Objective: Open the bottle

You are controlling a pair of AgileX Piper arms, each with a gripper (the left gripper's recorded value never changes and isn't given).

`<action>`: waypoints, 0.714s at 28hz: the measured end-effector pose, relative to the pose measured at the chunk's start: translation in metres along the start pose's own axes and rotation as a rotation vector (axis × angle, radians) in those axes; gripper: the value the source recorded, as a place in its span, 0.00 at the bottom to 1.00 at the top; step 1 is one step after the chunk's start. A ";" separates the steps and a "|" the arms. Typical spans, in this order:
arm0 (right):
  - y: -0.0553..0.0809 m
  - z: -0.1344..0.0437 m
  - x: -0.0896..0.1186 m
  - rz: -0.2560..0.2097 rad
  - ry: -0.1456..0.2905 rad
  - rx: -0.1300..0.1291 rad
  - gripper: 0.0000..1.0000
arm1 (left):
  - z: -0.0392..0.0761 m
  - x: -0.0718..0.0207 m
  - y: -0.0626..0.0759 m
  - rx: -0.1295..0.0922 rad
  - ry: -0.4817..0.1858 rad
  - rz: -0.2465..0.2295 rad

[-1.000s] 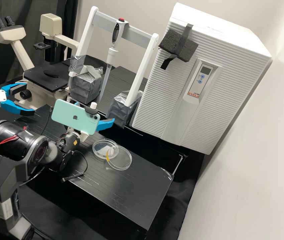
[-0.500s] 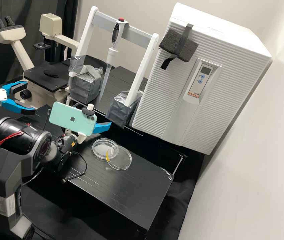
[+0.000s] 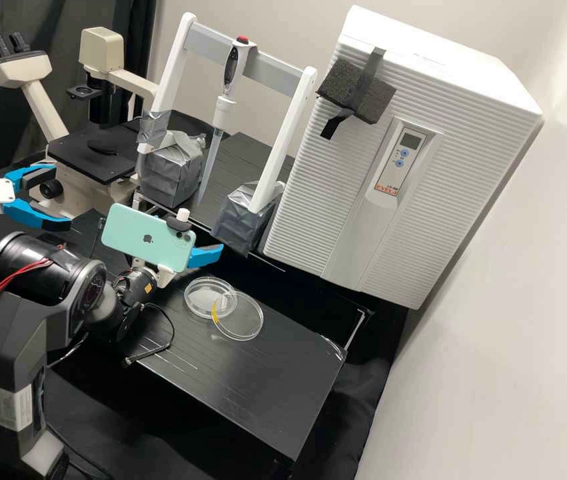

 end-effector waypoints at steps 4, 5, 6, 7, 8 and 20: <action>-0.002 -0.003 0.000 -0.002 0.006 -0.010 0.00 | 0.001 0.0001 0.000 0.000 -0.002 0.000; -0.002 -0.004 0.001 0.001 0.007 -0.012 0.00 | 0.001 0.0001 0.000 0.000 -0.002 0.000; -0.002 -0.006 0.002 0.000 0.013 -0.014 0.00 | 0.001 0.0001 0.000 0.000 -0.002 0.000; -0.002 -0.006 0.002 -0.001 0.015 -0.020 0.00 | 0.001 0.0003 0.000 0.000 -0.004 -0.001; -0.003 -0.007 0.002 -0.004 0.018 -0.028 0.00 | 0.001 0.0004 0.000 0.000 -0.006 -0.001; -0.009 -0.011 0.004 -0.017 0.029 -0.054 0.00 | 0.002 0.0008 0.000 -0.004 -0.006 0.000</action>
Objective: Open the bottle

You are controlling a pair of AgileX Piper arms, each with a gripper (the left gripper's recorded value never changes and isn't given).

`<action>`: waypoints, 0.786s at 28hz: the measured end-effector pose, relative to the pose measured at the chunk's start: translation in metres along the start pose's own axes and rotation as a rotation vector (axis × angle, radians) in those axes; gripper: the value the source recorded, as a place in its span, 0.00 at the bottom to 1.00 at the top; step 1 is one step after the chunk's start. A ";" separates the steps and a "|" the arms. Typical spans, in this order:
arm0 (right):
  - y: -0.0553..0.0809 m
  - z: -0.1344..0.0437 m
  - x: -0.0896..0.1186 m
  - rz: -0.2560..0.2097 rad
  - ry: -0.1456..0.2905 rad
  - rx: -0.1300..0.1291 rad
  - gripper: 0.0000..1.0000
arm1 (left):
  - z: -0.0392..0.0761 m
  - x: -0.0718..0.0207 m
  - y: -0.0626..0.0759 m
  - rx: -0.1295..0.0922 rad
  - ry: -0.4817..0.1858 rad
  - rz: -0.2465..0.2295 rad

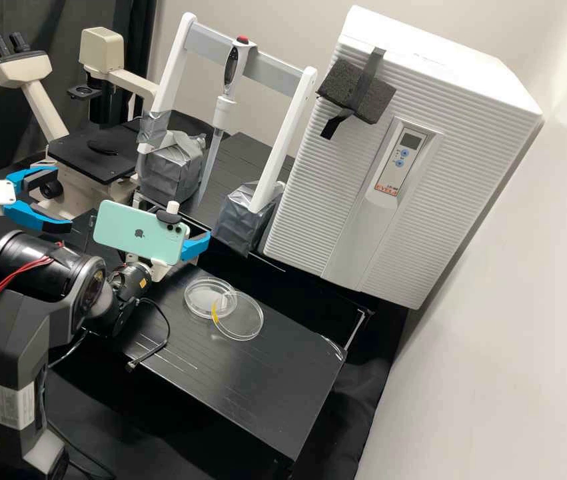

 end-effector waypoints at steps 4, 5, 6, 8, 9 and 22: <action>0.000 0.000 0.000 0.001 -0.002 0.001 0.00 | 0.000 -0.0003 0.001 0.000 0.001 0.005; 0.000 0.000 0.000 0.002 -0.003 0.002 0.00 | 0.000 -0.0007 0.002 0.002 0.001 0.007; 0.000 0.000 0.000 0.004 -0.005 0.004 0.00 | 0.001 -0.0009 0.003 0.003 0.000 0.010; 0.000 0.000 0.000 0.004 -0.005 0.004 0.00 | 0.001 -0.0006 0.003 0.000 0.001 0.011; 0.000 0.001 0.000 0.003 -0.007 0.005 0.00 | 0.001 -0.0005 0.002 -0.005 0.006 0.010; -0.003 0.005 0.001 -0.001 -0.026 0.010 0.00 | 0.003 0.0003 0.002 -0.010 0.010 0.013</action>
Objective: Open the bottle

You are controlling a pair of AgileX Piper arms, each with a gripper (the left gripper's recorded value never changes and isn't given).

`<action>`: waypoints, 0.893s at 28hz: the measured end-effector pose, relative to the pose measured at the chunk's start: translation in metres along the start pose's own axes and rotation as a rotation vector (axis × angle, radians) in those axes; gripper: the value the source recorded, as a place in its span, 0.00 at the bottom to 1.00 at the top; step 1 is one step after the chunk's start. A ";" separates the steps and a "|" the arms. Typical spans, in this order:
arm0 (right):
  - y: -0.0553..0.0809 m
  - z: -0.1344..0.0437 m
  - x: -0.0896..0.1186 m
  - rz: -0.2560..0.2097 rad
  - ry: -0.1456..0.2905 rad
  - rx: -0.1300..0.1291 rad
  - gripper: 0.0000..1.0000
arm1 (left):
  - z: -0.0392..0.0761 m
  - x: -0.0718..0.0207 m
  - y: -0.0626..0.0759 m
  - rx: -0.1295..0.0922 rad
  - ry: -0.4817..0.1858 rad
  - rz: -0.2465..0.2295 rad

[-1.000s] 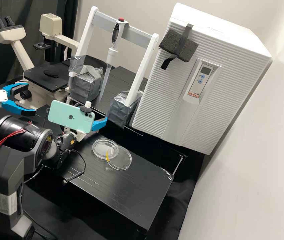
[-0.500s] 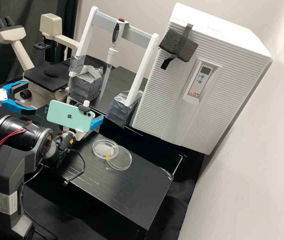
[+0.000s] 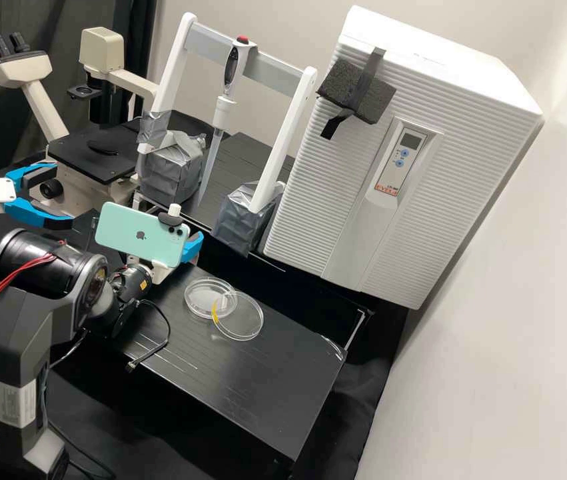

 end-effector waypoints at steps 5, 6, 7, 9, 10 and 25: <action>0.000 0.000 0.000 0.000 0.000 0.000 0.00 | 0.000 0.0000 0.000 -0.001 0.004 0.002; 0.000 0.000 0.000 0.000 0.000 0.000 0.00 | 0.000 0.0001 0.000 -0.004 0.006 0.003; 0.000 0.000 0.000 0.000 0.000 0.000 0.00 | -0.001 0.0001 0.000 -0.006 0.010 0.005; 0.000 0.000 0.000 0.000 0.000 0.000 0.00 | -0.001 0.0001 0.001 -0.011 0.017 0.009; 0.000 0.000 0.000 0.000 0.000 0.000 0.00 | -0.002 0.0001 0.001 -0.015 0.022 0.011; -0.001 -0.002 0.000 -0.004 0.007 0.000 0.00 | -0.002 0.0004 0.001 0.001 0.038 0.019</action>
